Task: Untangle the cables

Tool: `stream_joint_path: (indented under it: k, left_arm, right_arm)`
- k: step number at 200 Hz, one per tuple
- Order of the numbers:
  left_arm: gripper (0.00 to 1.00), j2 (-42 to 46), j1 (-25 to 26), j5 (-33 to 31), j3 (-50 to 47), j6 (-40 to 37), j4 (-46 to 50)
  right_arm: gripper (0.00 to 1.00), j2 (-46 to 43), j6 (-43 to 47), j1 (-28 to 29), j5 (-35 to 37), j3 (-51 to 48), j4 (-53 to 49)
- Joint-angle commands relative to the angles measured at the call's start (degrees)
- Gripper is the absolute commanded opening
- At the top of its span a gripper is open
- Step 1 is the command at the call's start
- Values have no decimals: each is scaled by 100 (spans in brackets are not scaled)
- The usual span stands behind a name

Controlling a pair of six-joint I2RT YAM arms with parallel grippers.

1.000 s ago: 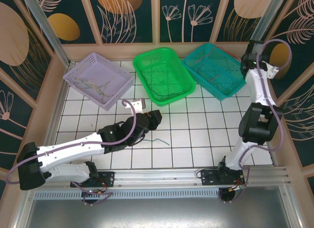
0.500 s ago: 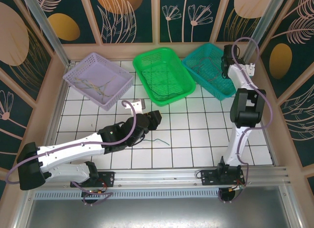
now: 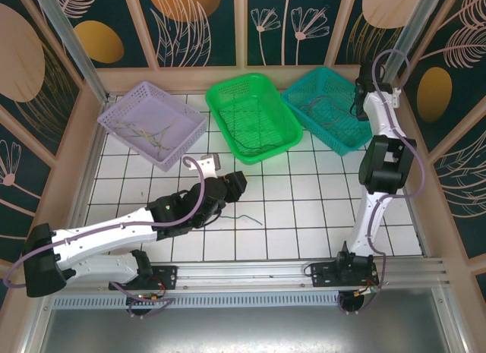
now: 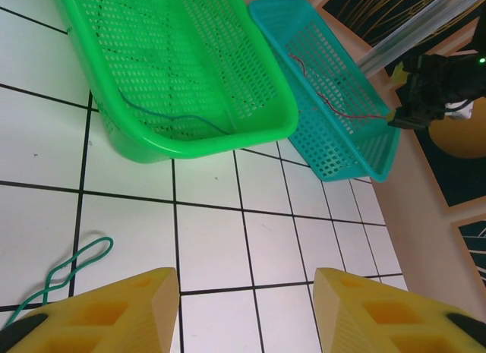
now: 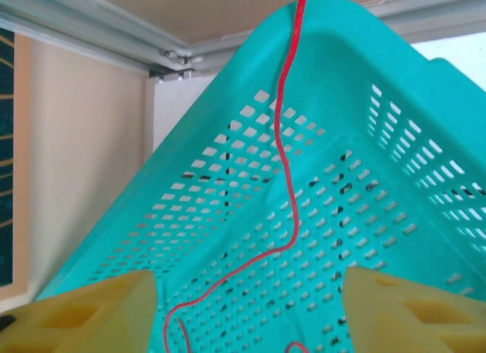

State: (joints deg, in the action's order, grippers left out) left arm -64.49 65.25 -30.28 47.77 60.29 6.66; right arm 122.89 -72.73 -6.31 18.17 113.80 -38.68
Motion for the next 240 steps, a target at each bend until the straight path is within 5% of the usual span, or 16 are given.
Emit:
stream_joint_path:
  k: [1,31,88,135,183,240]
  left_arm:
    - [50,95,-13,-107,-40,62,83]
    - [51,78,-20,-128,-26,204,208]
    - [51,121,-18,-10,-56,273,244]
    - [58,15,-77,22,-211,507,248]
    - [63,-54,-913,1024,-918,1102,568]
    - [35,34,-1321,1380,-1595,965,384]
  right_arm:
    - [69,-565,402,-67,-551,26,-299]
    - [67,-940,721,-30,-676,-77,-188]
    - [69,-980,2008,-550,433,-383,-201]
    - [62,-1120,3189,-727,-1012,-1253,925]
    - [61,-3027,3388,501,-1281,-3505,2029]
    - [47,-4363,3689,3440,-1706,-5845,2171]
